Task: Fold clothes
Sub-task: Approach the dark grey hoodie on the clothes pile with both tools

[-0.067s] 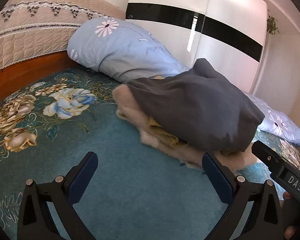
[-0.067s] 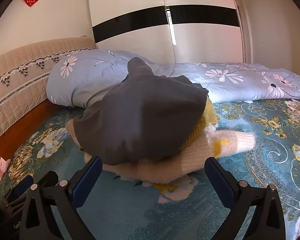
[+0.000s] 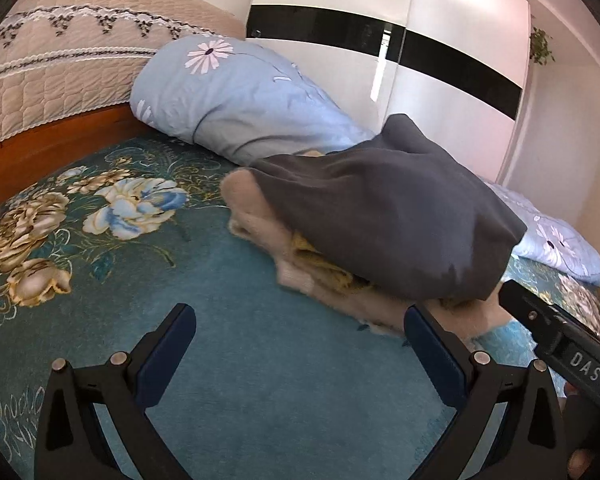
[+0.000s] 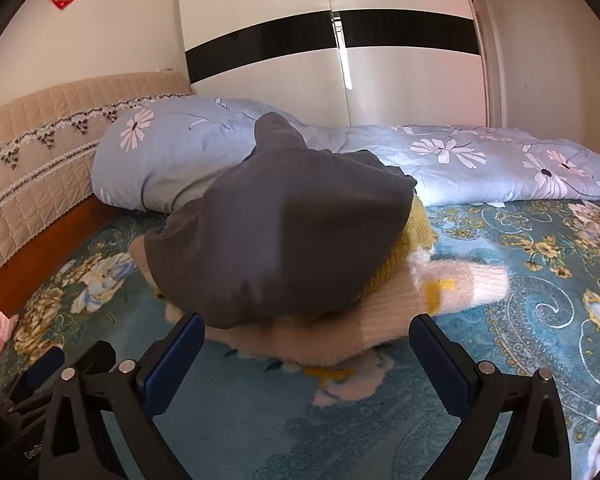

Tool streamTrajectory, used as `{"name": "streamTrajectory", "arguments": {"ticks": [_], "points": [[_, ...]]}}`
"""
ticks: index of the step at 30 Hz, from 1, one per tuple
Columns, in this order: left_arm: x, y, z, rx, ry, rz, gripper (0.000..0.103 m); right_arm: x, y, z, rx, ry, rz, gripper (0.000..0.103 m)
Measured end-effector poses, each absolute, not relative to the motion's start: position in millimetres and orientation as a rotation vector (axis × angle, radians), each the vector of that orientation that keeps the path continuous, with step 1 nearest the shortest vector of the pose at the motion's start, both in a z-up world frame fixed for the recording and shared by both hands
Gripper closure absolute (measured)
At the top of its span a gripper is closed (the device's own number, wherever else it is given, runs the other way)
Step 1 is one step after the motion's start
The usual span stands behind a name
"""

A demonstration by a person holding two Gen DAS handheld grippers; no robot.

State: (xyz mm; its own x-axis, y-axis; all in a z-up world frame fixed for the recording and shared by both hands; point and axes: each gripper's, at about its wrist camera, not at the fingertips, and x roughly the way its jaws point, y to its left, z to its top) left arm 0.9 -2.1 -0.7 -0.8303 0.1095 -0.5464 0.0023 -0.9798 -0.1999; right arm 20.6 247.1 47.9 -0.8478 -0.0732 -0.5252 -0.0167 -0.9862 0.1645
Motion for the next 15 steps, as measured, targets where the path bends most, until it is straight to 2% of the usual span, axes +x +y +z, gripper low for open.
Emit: {"name": "streamTrajectory", "arguments": {"ticks": [9,15], "points": [[-1,0,4,-0.912,-0.283,2.904,0.000,23,239,44,0.888,-0.141,-2.983,0.000],[1,-1,4,-0.894,-0.288,2.897,0.000,20,236,47,0.888,-0.134,-2.979,0.000]]}}
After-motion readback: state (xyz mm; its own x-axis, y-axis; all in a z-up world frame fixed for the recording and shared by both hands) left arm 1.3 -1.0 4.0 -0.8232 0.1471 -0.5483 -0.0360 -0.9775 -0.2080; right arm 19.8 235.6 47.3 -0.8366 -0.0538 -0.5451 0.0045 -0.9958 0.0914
